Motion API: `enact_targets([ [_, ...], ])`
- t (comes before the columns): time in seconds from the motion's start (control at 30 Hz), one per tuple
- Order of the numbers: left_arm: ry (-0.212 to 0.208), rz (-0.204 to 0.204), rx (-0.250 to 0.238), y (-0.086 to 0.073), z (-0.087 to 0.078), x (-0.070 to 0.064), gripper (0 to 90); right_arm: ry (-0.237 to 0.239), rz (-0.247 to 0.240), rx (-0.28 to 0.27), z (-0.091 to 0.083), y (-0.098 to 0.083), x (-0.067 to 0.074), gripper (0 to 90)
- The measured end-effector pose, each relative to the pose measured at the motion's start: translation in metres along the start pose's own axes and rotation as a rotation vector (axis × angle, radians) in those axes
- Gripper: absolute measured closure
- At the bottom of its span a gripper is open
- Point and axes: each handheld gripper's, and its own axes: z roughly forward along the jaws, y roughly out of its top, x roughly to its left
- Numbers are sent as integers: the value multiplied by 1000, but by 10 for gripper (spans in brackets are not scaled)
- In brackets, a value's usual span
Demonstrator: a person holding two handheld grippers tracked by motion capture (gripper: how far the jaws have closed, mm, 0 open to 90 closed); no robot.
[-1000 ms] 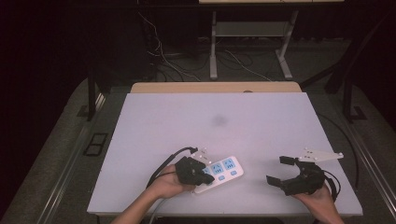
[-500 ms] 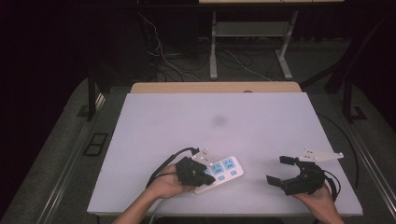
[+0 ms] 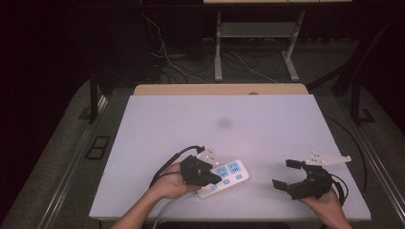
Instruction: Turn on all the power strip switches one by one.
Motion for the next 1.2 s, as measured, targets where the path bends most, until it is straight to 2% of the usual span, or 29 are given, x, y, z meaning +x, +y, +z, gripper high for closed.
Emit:
enact_targets([
  [0.53,-12,11,12,16,5,7,891,-2,-1,0,0,0,0,5],
  [0.83,-27,20,22,25,16,9,890,1,-1,-3,-1,0,0,5],
  [1.2,-34,36,56,26,30,10,890,3,-3,0,0,0,0,5],
])
